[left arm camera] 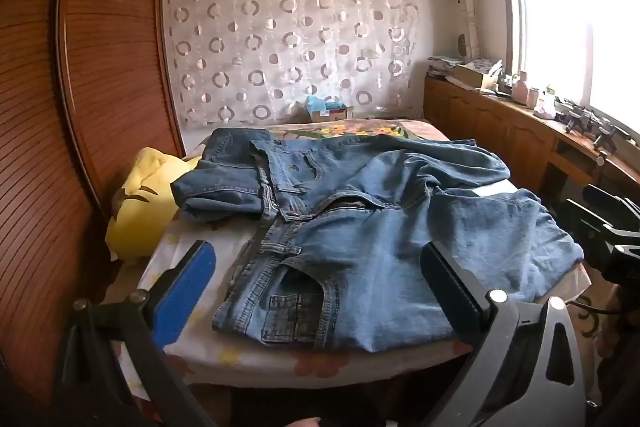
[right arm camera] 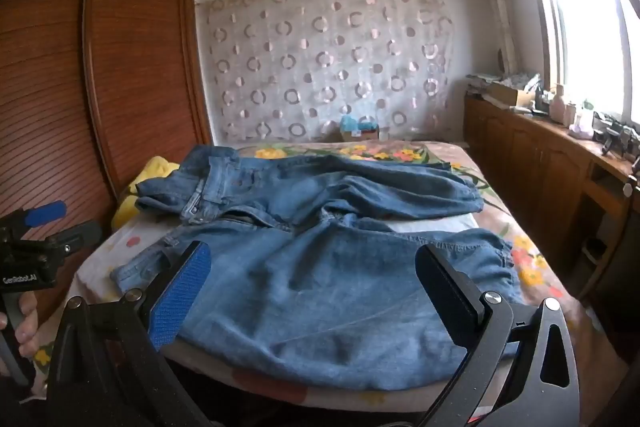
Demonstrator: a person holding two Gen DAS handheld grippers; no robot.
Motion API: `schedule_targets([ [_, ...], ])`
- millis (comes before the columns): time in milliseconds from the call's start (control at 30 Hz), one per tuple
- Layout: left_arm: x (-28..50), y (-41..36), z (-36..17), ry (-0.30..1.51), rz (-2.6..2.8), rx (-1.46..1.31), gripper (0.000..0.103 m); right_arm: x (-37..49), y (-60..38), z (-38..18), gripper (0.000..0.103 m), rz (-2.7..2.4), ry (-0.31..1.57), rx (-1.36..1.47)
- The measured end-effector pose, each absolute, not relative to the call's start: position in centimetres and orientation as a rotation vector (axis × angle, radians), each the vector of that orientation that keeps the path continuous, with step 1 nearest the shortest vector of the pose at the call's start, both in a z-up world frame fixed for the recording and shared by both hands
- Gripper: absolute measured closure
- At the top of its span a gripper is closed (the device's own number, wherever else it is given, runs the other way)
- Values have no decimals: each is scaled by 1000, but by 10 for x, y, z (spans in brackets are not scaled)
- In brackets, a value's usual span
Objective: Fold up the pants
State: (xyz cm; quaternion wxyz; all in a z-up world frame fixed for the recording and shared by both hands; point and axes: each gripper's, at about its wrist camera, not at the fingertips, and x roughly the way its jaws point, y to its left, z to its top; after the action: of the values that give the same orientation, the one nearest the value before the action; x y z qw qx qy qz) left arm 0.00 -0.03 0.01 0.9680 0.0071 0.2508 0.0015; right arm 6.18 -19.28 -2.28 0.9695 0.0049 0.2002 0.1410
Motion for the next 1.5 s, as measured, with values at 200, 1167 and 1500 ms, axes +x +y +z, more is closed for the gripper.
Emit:
schedule_targets([
  [200,0,-1,0,503,7,17,0,63,-194,-24,0,282,411,10],
  [1167,0,-1,0,501,5,16,0,61,-195,-23,0,280,411,21],
  [1500,0,0,0,499,5,15,0,60,-195,-23,0,282,411,20],
])
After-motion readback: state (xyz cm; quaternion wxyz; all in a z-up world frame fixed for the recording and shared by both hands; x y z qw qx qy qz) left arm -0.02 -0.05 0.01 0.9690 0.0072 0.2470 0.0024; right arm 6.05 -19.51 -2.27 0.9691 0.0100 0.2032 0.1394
